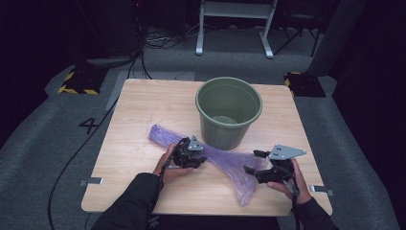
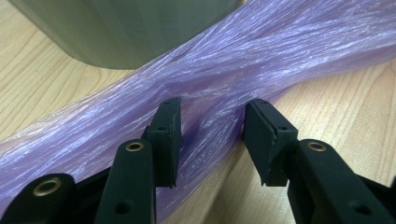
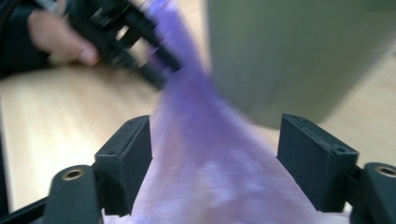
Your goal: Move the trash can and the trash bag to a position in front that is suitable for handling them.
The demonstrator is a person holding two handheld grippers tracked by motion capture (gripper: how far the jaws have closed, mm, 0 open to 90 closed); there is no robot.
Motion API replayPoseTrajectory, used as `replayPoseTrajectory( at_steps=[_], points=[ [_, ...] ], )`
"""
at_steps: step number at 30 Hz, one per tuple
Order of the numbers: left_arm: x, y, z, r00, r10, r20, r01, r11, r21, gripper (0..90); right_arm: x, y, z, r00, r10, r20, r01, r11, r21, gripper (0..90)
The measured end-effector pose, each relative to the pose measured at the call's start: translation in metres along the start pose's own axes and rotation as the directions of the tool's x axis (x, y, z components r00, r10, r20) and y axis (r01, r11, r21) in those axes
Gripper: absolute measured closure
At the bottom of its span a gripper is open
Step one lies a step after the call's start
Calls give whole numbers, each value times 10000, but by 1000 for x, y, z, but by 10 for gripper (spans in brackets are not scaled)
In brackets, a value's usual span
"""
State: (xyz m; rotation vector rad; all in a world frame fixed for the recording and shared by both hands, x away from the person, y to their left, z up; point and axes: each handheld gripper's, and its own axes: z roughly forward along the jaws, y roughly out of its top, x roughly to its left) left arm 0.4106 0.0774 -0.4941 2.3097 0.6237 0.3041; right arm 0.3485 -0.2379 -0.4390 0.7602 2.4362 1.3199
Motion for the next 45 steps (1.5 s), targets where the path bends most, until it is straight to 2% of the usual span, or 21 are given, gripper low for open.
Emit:
replayPoseTrajectory(
  at_steps=[3, 8, 10, 11, 17, 19, 22, 26, 29, 33, 35, 36, 38, 40, 42, 45],
  points=[
    [-2, 0, 0, 10000, 18, -4, -18, 10000, -41, 560, 8, -6, 19, 9996, -269, 1, 268, 9971, 709, 218],
    [-3, 0, 2, 10000, -32, 1, 32, 9999, -97, 511, 3, -18, 39, 9992, -234, 326, 179, 9871, 1590, 231],
    [-3, 0, 2, 10000, -30, -9, 30, 10000, -93, 482, -3, -23, 43, 9992, -157, 359, 88, 9827, 1848, 303],
    [-3, 0, 2, 10000, -74, -42, 74, 9999, -89, 460, -5, -26, 44, 9987, -240, 457, 147, 9809, 1938, 367],
    [-2, 0, 2, 9999, -113, -110, 113, 9999, -46, 333, -20, -36, 42, 9984, -206, 522, 97, 9794, 2016, 674],
    [-2, 0, 0, 9999, -135, -46, 134, 9998, -163, 288, -23, -37, 40, 9969, -315, 717, 161, 9784, 2063, 715],
    [1, -2, -9, 9996, -294, 45, 295, 9989, -353, 264, -29, -38, 36, 9939, -381, 1032, 149, 9762, 2165, 730],
    [5, -10, -25, 9994, -351, -48, 349, 9984, -446, 239, -45, -42, 28, 9868, -121, 1612, -225, 9773, 2107, 728],
    [12, -18, -38, 9984, -539, -176, 529, 9971, -552, 239, -58, -45, 20, 9775, -5, 2111, -441, 9774, 2067, 708],
    [23, -26, -53, 9961, -799, -365, 774, 9948, -658, 241, -72, -50, 10, 9680, 174, 2503, -667, 9795, 1901, 692],
    [28, -31, -58, 9953, -945, -219, 927, 9929, -741, 248, -79, -53, 6, 9611, 272, 2749, -826, 9780, 1917, 638],
    [30, -34, -59, 9947, -1023, -92, 1014, 9921, -744, 248, -82, -54, 4, 9610, 371, 2742, -919, 9775, 1900, 605],
    [31, -37, -59, 9947, -1026, -94, 1018, 9930, -601, 252, -87, -56, 1, 9599, 472, 2763, -1035, 9757, 1931, 497],
    [32, -40, -58, 9946, -1041, 23, 1041, 9933, -507, 265, -89, -56, -2, 9629, 609, 2630, -1140, 9748, 1920, 386],
    [32, -40, -55, 9944, -1047, 130, 1051, 9937, -384, 283, -88, -53, -6, 9664, 644, 2490, -1120, 9768, 1824, 311],
    [30, -40, -50, 9951, -943, 282, 951, 9951, -261, 302, -83, -45, -14, 9714, 656, 2282, -1033, 9821, 1575, 248]
  ],
)
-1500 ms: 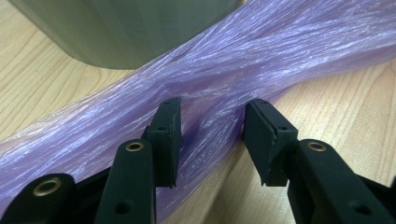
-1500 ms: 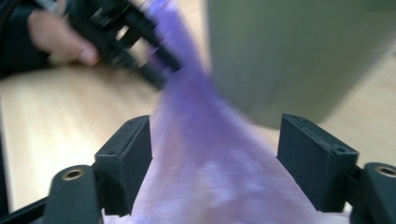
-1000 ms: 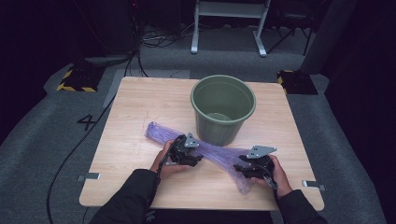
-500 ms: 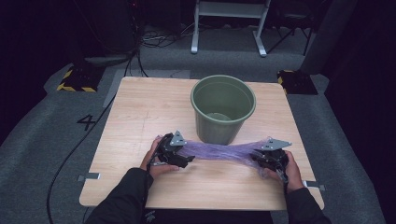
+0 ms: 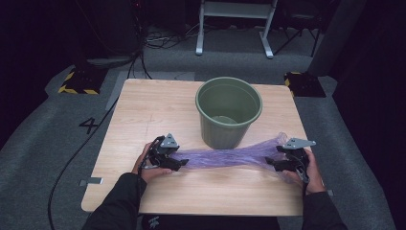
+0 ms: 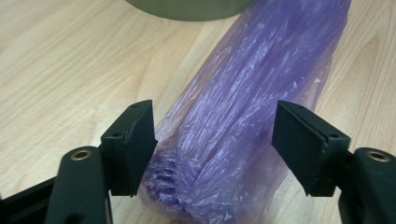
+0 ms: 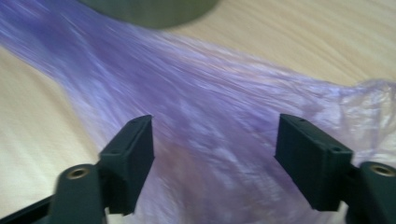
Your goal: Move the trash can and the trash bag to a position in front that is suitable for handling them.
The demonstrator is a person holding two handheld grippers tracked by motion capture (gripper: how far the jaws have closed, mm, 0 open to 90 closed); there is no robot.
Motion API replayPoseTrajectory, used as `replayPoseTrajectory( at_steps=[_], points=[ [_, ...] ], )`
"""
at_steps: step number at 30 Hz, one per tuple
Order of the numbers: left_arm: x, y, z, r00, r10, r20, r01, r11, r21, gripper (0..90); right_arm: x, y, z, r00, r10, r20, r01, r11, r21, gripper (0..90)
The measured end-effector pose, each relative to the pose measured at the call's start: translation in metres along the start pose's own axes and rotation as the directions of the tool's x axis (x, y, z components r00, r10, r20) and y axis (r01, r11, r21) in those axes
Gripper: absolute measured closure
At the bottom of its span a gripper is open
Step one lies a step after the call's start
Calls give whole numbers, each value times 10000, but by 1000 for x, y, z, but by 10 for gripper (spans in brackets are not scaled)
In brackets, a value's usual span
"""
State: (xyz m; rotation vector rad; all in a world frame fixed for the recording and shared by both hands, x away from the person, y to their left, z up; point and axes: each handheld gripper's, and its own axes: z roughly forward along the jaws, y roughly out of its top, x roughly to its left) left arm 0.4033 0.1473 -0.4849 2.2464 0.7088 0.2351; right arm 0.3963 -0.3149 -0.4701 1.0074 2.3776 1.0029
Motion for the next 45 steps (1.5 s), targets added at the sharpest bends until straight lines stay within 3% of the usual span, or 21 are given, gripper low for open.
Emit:
replayPoseTrajectory(
  at_steps=[2, 6, 12, 19, 24, 26, 28, 31, 35, 40, 45],
  points=[
    [-3, 0, 3, 10000, 46, 33, -46, 10000, 76, 324, 7, 4, -8, 9988, -422, 246, 427, 9989, -180, 212],
    [-6, 2, 7, 9997, 12, 263, -14, 10000, 90, 321, 16, 13, -18, 9978, -642, -138, 633, 9965, -538, 196],
    [-11, 7, 14, 9987, -8, 510, 8, 10000, 7, 328, 41, 26, -19, 9915, -1298, 106, 1302, 9895, -627, 192],
    [-21, 15, 16, 9982, 168, 575, -150, 9994, -307, 284, 66, 36, -5, 9874, -1577, -103, 1568, 9858, -607, 230],
    [-21, 15, 11, 9984, 213, 532, -188, 9987, -464, 259, 82, 34, 20, 9862, -1556, -562, 1537, 9874, -362, 241],
    [-19, 14, 5, 9987, 136, 489, -104, 9979, -641, 249, 82, 32, 31, 9888, -1293, -749, 1278, 9915, -249, 246],
    [-18, 13, -2, 9993, 112, 361, -83, 9967, -805, 237, 79, 32, 40, 9925, -1088, -557, 1082, 9940, -141, 246],
    [-14, 9, -16, 9998, -16, 178, 34, 9948, -1019, 216, 73, 29, 50, 9957, -651, -660, 635, 9976, -272, 262],
    [-8, -1, -37, 9994, -316, -171, 289, 9891, -1441, 172, 67, 24, 59, 9965, -467, -698, 456, 9988, -174, 290],
    [-3, -23, -50, 9944, -454, -951, 358, 9943, -1005, 157, 62, 20, 61, 9974, -292, -659, 278, 9994, -221, 334],
    [1, -42, -54, 9923, -777, -961, 725, 9958, -567, 157, 56, 16, 60, 9963, -51, -855, 19, 9993, -380, 374]
  ],
)
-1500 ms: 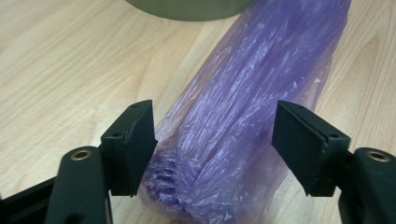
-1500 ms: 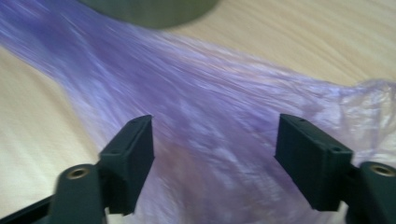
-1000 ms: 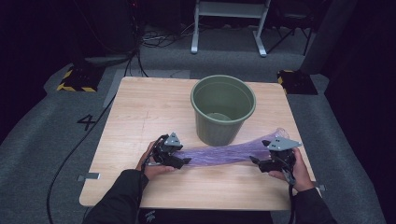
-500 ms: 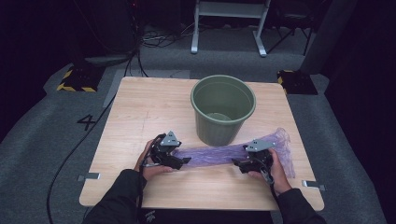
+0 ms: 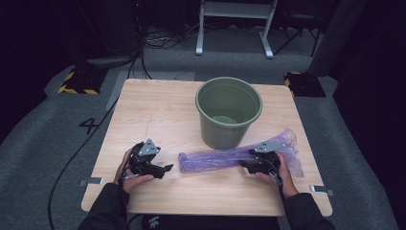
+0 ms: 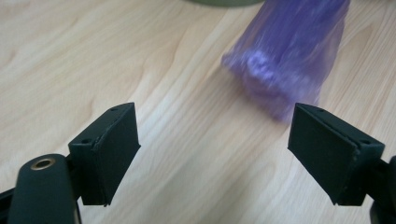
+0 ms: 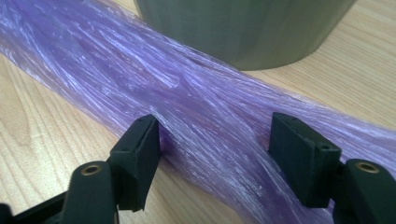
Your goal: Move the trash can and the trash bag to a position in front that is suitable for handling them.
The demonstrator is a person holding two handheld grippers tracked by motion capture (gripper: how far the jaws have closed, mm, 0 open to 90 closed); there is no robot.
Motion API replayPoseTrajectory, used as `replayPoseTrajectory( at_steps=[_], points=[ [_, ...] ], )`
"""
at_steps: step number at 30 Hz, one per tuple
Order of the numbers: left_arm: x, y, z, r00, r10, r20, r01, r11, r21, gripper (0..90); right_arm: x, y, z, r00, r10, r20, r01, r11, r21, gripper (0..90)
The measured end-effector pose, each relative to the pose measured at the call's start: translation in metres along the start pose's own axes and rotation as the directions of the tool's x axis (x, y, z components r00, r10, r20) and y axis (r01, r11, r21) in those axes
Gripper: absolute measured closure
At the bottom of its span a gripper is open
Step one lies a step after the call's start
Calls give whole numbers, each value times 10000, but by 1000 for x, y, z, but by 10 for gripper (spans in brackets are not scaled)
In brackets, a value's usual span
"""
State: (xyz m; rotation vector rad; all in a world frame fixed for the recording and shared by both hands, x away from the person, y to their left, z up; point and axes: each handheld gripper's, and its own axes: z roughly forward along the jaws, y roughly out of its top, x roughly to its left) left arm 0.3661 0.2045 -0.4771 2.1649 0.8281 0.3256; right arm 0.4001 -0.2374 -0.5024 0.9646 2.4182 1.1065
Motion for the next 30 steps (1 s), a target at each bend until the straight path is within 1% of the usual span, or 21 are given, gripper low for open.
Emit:
replayPoseTrajectory(
  at_steps=[1, 4, 6, 8, 10, 11, 12, 13, 14, 16, 18, 19, 21, 24, 28, 30],
  points=[
    [1, -3, 0, 9999, -113, 4, 113, 9999, 87, 157, 0, 0, -1, 10000, -21, -20, 21, 10000, -24, 395],
    [3, -9, 2, 9998, -222, -4, 222, 9994, 247, 157, -2, -2, -2, 10000, -35, -75, 34, 9999, -108, 491],
    [4, -11, 4, 9994, -352, 46, 350, 9987, 382, 157, -4, -2, -3, 10000, 7, -64, -8, 9999, -156, 557],
    [4, -13, 6, 9989, -438, 152, 432, 9982, 409, 158, -4, -3, -4, 10000, 1, -74, -2, 9998, -195, 627],
    [3, -13, 8, 9990, -415, 145, 407, 9979, 497, 158, -5, -3, -4, 9999, -35, -104, 33, 9998, -215, 681],
    [3, -14, 11, 9987, -489, 166, 479, 9972, 579, 158, -5, -3, -4, 10000, -27, -88, 25, 9998, -220, 708],
    [2, -14, 12, 9988, -466, 174, 456, 9974, 560, 158, -5, -3, -5, 10000, -29, -93, 27, 9997, -228, 731],
    [2, -14, 14, 9987, -465, 219, 449, 9968, 658, 158, -5, -3, -5, 9999, -62, -108, 60, 9997, -225, 754],
    [1, -15, 15, 9987, -443, 233, 424, 9962, 754, 158, -5, -3, -5, 9999, -85, -118, 82, 9997, -226, 773],
    [0, -15, 17, 9994, -323, 150, 312, 9969, 720, 155, -4, -3, -5, 9998, -134, -164, 130, 9996, -235, 816],
    [1, -15, 17, 9994, -321, 147, 310, 9973, 671, 153, -4, -3, -5, 9997, -179, -140, 176, 9996, -242, 842],
    [1, -16, 18, 9992, -351, 168, 341, 9978, 565, 151, -4, -3, -5, 9997, -190, -132, 186, 9995, -240, 852],
    [0, -17, 20, 9996, -284, 29, 283, 9989, 367, 147, -5, -3, -5, 9997, -219, -96, 216, 9993, -309, 873],
    [-4, -15, 24, 9995, 101, -285, -85, 9985, 540, 146, -5, -2, -8, 9995, -309, -95, 305, 9987, -396, 885],
    [-5, -14, 25, 9996, 86, -263, -71, 9984, 562, 130, -4, 2, -17, 9995, -322, 3, 321, 9965, -771, 890],
    [-5, -14, 25, 9997, 81, -251, -68, 9985, 549, 130, -5, 5, -25, 9994, -330, 33, 332, 9939, -1047, 892]
  ],
)
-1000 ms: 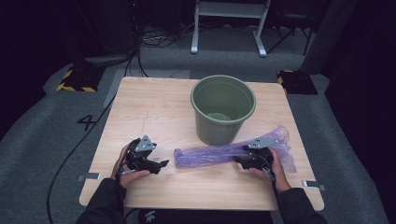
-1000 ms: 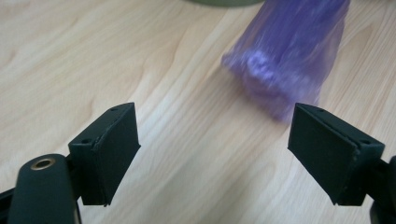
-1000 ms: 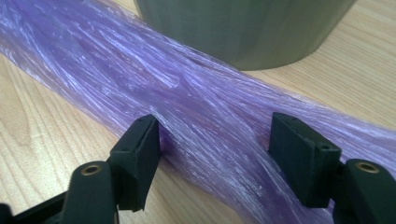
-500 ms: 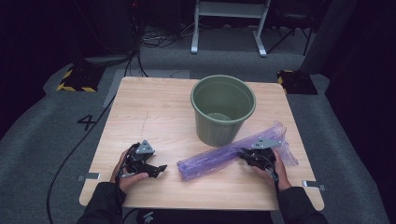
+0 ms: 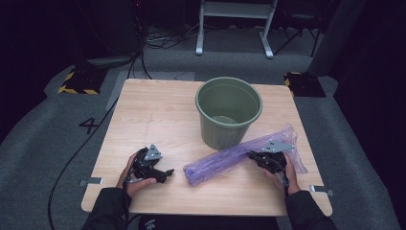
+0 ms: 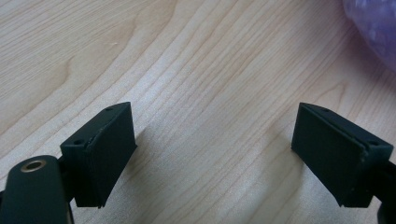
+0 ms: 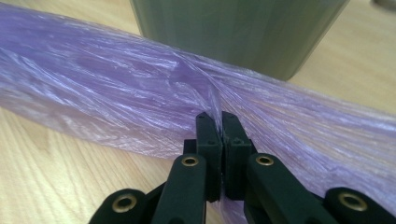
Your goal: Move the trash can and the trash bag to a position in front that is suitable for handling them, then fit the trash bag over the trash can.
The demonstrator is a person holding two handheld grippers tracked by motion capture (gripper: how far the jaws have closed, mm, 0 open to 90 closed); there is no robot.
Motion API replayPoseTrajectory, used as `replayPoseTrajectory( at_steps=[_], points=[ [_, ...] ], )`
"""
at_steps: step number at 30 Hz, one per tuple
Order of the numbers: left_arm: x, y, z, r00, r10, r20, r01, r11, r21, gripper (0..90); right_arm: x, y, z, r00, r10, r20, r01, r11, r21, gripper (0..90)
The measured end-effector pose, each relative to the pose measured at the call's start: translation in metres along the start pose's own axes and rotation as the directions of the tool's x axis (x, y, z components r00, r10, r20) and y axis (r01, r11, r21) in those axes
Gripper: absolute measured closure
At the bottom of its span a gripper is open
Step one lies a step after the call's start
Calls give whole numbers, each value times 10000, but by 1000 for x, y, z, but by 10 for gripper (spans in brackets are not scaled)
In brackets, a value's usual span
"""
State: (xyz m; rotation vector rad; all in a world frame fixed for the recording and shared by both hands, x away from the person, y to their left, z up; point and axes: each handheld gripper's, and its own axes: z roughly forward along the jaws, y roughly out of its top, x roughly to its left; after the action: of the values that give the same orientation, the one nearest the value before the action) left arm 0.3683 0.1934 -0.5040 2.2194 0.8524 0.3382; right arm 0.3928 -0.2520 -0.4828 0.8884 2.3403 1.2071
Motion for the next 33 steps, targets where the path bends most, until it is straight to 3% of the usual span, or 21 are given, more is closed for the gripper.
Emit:
replayPoseTrajectory(
  at_steps=[11, 20, 27, 33],
  points=[
    [0, 0, 0, 10000, 29, -9, -29, 10000, 30, 129, -10, 5, -31, 9977, -16, 680, 97, 9928, -1196, 897],
    [0, 0, 0, 10000, 29, -11, -29, 10000, 15, 128, -13, 10, -47, 9939, -82, 1099, 263, 9860, -1646, 899],
    [1, 1, 1, 10000, 52, 6, -52, 10000, 20, 127, -9, 17, -61, 9926, -294, 1176, 542, 9754, -2135, 900],
    [0, 1, 1, 10000, 30, -21, -30, 10000, 2, 127, -9, 22, -70, 9937, -232, 1095, 510, 9647, -2582, 900]
  ],
)
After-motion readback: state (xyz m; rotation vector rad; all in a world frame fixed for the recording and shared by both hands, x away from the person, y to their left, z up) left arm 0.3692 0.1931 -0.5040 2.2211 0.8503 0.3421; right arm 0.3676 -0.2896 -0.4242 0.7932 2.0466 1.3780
